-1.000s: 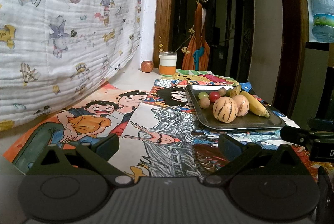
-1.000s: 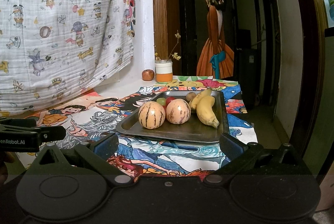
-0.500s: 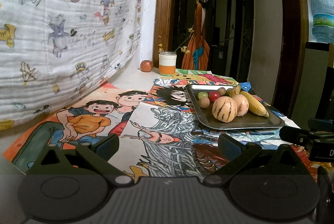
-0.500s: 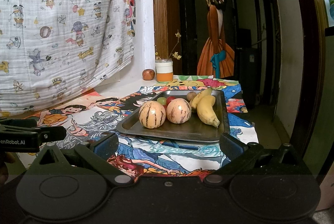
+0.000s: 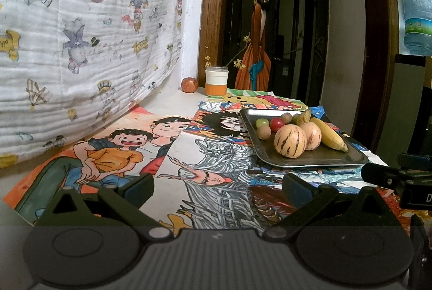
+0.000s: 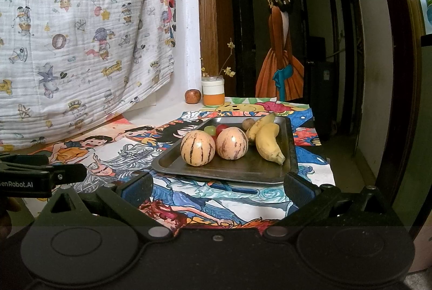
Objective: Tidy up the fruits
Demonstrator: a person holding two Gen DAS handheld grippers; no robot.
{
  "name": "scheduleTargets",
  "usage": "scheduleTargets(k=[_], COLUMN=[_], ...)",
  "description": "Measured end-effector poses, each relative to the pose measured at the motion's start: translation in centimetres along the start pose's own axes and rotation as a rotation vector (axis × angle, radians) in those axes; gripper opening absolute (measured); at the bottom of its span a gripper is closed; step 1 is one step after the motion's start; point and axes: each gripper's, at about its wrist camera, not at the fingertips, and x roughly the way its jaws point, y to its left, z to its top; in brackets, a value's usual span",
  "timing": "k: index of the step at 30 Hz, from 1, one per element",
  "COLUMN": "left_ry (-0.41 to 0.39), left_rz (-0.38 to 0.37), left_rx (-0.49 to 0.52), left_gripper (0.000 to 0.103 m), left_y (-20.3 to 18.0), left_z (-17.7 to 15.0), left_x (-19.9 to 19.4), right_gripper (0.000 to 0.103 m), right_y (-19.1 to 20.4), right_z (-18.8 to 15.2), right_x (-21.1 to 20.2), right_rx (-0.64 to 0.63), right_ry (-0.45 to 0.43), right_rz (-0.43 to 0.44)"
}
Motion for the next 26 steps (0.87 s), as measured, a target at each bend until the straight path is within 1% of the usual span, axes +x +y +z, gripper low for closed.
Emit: scheduleTargets(k=[6, 10, 17, 26], left_ry=[0.009, -0.011, -0.029, -0.024], left_rz=[0.005, 0.019, -0.015, -0.014], left_rx=[0.007, 0.012, 0.008, -0.003], left_gripper=[0.103, 0.103, 0.103, 0.103], left_y=[-0.09, -0.22, -0.29, -0.03], left_z=[-0.15, -0.13, -0.06, -0.01], left_x=[-0.07, -0.39, -0.82, -0.74], right_gripper=[0.103, 0.103, 0.103, 0.103], right_y=[0.02, 0.05, 0.21, 0.33], right_z=[0.00, -0.02, -0.05, -0.08], right_x=[0.00, 0.00, 0.02, -0.01], right_rx=[0.000, 0.000, 0.000, 0.001], right_ry=[0.000, 0.001, 0.003, 0.003], right_rz=[0.000, 0.000, 0.000, 0.000])
